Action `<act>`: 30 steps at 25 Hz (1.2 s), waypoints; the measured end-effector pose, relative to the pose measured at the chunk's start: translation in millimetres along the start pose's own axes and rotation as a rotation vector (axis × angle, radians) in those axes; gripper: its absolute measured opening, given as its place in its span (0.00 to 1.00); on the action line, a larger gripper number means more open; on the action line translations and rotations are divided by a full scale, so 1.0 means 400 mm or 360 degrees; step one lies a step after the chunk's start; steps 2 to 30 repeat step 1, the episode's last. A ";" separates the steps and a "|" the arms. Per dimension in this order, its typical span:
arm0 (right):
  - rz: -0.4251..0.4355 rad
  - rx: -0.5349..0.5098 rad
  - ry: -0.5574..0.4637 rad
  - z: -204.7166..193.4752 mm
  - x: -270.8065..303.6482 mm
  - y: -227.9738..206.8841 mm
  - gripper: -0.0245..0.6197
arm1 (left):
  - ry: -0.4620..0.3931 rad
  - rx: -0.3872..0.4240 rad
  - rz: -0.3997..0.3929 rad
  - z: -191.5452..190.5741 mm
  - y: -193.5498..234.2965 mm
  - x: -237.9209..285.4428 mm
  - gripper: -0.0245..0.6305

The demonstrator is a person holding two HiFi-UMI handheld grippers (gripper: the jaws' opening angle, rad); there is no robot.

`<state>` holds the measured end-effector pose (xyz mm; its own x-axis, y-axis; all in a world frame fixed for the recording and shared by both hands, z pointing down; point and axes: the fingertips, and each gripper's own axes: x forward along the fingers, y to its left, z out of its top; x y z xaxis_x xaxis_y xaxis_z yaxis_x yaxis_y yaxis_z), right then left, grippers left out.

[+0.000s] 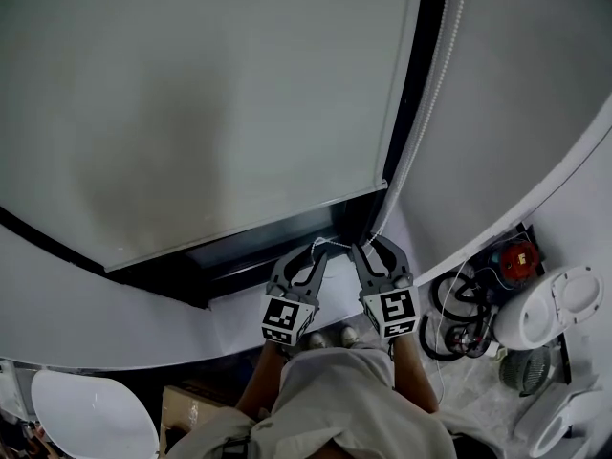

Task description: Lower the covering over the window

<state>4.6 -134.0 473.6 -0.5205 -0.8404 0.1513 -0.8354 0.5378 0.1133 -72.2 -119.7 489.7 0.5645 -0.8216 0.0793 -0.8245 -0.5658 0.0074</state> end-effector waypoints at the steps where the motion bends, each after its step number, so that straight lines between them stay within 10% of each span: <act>1: -0.0003 -0.0004 -0.0012 0.005 0.001 0.005 0.19 | -0.0002 0.0002 -0.0001 0.000 0.002 -0.004 0.17; 30: -0.0003 -0.0004 -0.0012 0.005 0.001 0.005 0.19 | -0.0002 0.0002 -0.0001 0.000 0.002 -0.004 0.17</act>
